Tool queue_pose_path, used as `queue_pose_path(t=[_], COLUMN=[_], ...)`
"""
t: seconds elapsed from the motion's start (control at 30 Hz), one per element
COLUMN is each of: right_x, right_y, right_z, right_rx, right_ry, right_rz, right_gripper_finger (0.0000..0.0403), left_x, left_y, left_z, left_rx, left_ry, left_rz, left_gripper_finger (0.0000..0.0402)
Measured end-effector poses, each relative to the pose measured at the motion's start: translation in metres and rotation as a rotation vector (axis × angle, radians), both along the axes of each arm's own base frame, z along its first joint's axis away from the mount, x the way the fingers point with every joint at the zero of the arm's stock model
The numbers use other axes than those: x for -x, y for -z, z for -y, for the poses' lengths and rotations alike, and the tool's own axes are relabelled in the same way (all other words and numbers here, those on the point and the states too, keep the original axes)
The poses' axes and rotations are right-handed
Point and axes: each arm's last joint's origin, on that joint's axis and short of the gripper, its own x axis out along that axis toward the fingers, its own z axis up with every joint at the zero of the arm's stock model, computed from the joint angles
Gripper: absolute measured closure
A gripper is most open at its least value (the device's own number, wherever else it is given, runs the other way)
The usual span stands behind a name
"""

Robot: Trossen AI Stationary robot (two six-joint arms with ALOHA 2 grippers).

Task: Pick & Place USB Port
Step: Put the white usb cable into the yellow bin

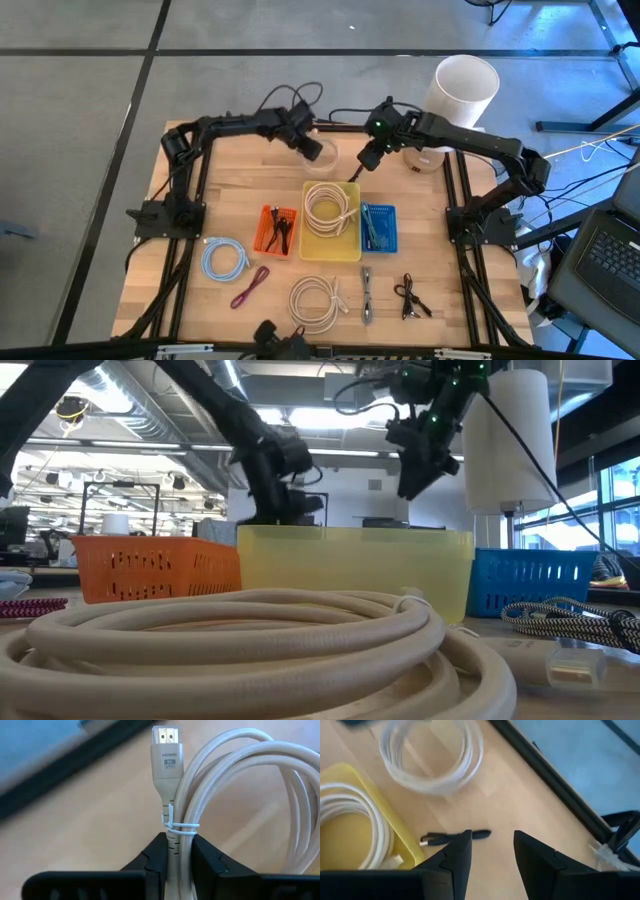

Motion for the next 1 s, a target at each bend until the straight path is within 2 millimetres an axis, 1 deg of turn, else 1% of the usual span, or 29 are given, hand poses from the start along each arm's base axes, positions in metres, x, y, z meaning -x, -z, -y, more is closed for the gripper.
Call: queue_pose_path(t=[0.13, 0.17, 0.23, 0.3, 0.37, 0.47, 0.53, 0.63, 0.73, 0.87, 0.93, 1.0], right_x=[0.001, 0.001, 0.003, 0.005, 0.01, 0.018, 0.022, 0.026, 0.029, 0.03, 0.03, 0.03], right_y=[0.003, 0.003, 0.001, -0.001, -0.004, -0.009, -0.015, -0.021, -0.025, -0.026, -0.027, -0.027], right_z=[0.0, 0.0, 0.0, 0.0, -0.001, -0.002, -0.002, -0.001, -0.001, -0.001, -0.001, -0.001], right_rx=[-0.002, 0.01, 0.038, 0.069, 0.091, 0.132, 0.16, 0.182, 0.191, 0.19, 0.191, 0.19], right_ry=[0.002, 0.008, 0.026, 0.043, 0.06, 0.092, 0.107, 0.104, 0.111, 0.113, 0.113, 0.113], right_rz=[-0.011, -0.012, -0.026, -0.037, -0.065, -0.099, -0.092, -0.07, -0.049, -0.047, -0.044, -0.044], right_gripper_finger=[0.0254, 0.0254, 0.0254, 0.0254, 0.0254, 0.0254, 0.0254, 0.0254, 0.0254, 0.0254, 0.0254, 0.0254], left_x=[-0.004, -0.006, -0.011, -0.014, -0.012, -0.003, 0.003, 0.003, -0.003, -0.014, -0.02, -0.026], left_y=[-0.047, -0.06, -0.087, -0.114, -0.137, -0.159, -0.172, -0.185, -0.185, -0.178, -0.171, -0.163], left_z=[-0.01, -0.009, -0.001, 0.016, 0.039, 0.079, 0.103, 0.137, 0.168, 0.202, 0.213, 0.221], left_rx=[-0.045, -0.053, -0.063, -0.067, -0.066, -0.071, -0.093, -0.12, -0.116, -0.104, -0.107, -0.108], left_ry=[0.054, 0.076, 0.139, 0.216, 0.283, 0.352, 0.37, 0.403, 0.466, 0.57, 0.595, 0.615], left_rz=[-0.027, -0.028, -0.009, 0.016, 0.015, -0.032, -0.036, -0.005, 0.004, -0.018, -0.04, -0.063], left_gripper_finger=[0.0351, 0.0351, 0.0351, 0.0351, 0.0351, 0.0351, 0.0351, 0.0351, 0.0351, 0.0351, 0.0351, 0.0351])
